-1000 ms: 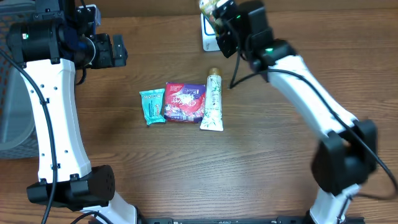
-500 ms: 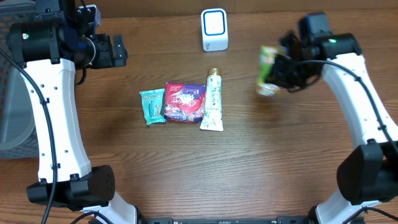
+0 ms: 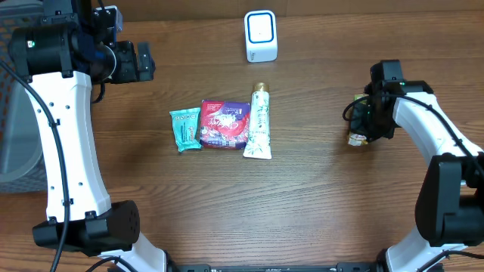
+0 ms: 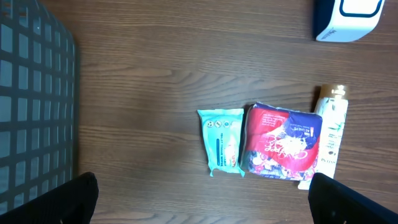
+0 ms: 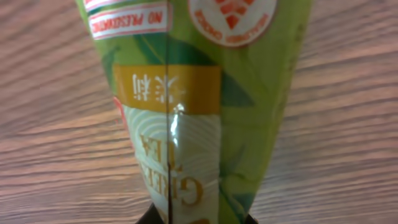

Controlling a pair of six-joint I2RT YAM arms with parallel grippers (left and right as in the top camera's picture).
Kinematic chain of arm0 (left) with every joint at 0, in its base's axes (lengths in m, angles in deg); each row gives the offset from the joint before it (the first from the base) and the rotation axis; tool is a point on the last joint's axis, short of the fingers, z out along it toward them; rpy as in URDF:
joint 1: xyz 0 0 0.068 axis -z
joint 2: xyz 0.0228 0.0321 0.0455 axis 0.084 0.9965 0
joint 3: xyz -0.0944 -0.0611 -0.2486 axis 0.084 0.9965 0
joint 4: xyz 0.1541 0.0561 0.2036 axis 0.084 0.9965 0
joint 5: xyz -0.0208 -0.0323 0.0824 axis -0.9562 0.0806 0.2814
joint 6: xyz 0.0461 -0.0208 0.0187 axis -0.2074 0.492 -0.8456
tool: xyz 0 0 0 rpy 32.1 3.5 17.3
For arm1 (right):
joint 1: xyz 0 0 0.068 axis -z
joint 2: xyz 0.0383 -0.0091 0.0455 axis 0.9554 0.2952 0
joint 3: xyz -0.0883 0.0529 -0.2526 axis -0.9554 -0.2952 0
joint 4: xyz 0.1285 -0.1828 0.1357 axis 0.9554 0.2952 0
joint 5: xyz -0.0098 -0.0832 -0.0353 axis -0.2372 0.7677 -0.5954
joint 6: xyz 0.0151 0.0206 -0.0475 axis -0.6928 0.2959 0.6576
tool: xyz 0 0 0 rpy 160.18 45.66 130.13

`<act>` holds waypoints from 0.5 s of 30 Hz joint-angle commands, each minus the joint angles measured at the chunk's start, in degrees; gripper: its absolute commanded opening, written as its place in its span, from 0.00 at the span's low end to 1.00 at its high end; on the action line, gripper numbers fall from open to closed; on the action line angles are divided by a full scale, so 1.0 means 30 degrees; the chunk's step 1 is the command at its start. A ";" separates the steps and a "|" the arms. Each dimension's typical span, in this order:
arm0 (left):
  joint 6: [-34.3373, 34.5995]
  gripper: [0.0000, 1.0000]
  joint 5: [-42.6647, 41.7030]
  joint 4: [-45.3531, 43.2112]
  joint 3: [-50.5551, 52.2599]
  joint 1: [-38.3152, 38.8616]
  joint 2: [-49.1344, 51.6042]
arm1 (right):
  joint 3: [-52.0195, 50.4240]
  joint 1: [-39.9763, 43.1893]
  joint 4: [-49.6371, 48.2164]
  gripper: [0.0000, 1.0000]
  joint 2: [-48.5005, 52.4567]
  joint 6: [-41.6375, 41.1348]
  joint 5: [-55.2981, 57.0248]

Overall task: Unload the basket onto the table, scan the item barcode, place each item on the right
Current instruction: 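Carry the snack pack to the right side and drop it, then move the right gripper to the white-gold tube and grasp it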

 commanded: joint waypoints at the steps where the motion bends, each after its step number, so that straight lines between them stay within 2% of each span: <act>1: 0.0109 1.00 0.0007 -0.0029 -0.0066 0.0007 0.0131 | 0.0073 0.1158 -0.0219 0.04 -0.0248 -0.1690 0.1086; 7: 0.0109 1.00 0.0007 -0.0029 -0.0066 0.0007 0.0131 | 0.0058 0.3665 0.0962 0.04 -0.0248 -0.8313 0.1129; 13: 0.0109 1.00 0.0007 -0.0029 -0.0066 0.0007 0.0131 | 0.0058 0.4809 0.0546 0.04 -0.0248 -0.9814 0.1144; 14: 0.0109 1.00 0.0007 -0.0029 -0.0066 0.0007 0.0131 | 0.0058 0.4823 0.0335 0.05 -0.0248 -0.9806 0.1144; 15: 0.0109 1.00 0.0007 -0.0029 -0.0066 0.0007 0.0131 | 0.0058 0.4823 0.0211 0.12 -0.0248 -0.9799 0.1144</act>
